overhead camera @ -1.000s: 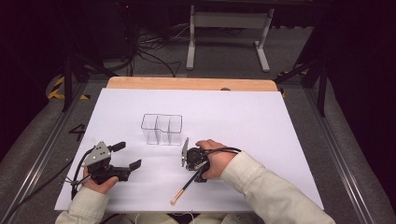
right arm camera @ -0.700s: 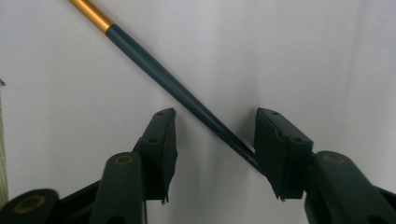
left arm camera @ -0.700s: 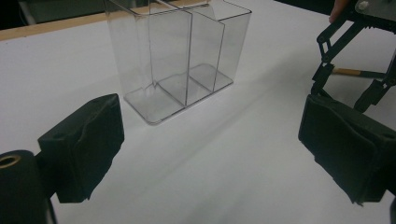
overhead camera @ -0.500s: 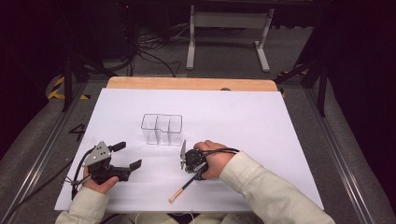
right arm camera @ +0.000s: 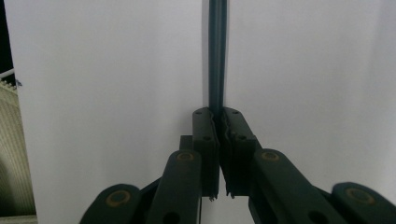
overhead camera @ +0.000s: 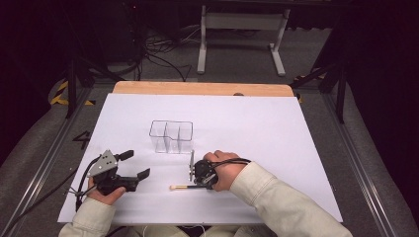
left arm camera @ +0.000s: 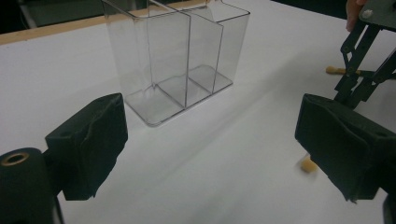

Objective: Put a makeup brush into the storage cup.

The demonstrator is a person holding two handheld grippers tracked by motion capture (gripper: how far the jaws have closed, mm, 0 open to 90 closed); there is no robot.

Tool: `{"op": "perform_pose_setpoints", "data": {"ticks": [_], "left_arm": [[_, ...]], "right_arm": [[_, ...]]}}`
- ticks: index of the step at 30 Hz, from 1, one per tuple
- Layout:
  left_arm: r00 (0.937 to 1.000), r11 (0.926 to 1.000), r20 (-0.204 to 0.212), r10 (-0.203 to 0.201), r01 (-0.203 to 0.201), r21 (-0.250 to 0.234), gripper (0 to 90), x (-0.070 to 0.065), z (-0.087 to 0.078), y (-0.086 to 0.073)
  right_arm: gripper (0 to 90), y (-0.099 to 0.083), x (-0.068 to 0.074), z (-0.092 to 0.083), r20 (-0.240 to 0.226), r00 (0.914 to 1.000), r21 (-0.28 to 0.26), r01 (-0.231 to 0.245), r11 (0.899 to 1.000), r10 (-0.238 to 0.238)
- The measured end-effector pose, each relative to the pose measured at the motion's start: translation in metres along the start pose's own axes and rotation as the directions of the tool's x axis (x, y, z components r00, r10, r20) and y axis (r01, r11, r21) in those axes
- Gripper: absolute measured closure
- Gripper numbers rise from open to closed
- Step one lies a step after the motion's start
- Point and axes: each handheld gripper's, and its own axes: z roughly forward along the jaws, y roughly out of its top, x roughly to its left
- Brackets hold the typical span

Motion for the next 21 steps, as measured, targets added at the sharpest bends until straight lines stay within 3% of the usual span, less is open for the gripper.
{"op": "perform_pose_setpoints", "data": {"ticks": [2, 5, 12, 13, 17, 21], "left_arm": [[1.0000, 0.9999, -0.001, 0.002, -0.002, -0.011, 10.4, 0.001, 0.000, 0.000], [0.9991, 0.9999, 0.042, 0.001, 0.000, -0.017, 11.2, 0.000, 0.000, 0.001], [0.9982, 0.9988, 0.057, -0.018, 0.021, -0.044, 11.7, -0.003, 0.002, 0.004], [0.9979, 0.9986, 0.061, -0.022, 0.025, -0.046, 11.7, -0.002, 0.002, 0.004], [0.9965, 0.9968, 0.075, -0.037, 0.042, -0.068, 11.5, -0.002, 0.004, 0.007], [0.9952, 0.9961, 0.089, -0.040, 0.047, -0.075, 11.4, -0.002, 0.004, 0.013]], "right_arm": [[85.8, 0.000, 0.000, 0.000, -0.001, 0.9999, -0.002, -0.012, 1.000, 0.012], [85.9, -0.002, -0.001, -0.001, -0.002, 0.9997, -0.011, -0.025, 1.000, 0.025], [86.1, -0.008, 0.003, -0.008, 0.000, 0.9988, -0.060, -0.049, 0.997, 0.049], [86.0, -0.013, 0.005, -0.013, 0.004, 0.9977, -0.096, -0.067, 0.993, 0.068], [86.0, -0.019, 0.008, -0.023, 0.014, 0.9958, -0.153, -0.087, 0.984, 0.090], [86.0, -0.028, 0.011, -0.034, 0.028, 0.9905, -0.235, -0.124, 0.964, 0.135]]}}
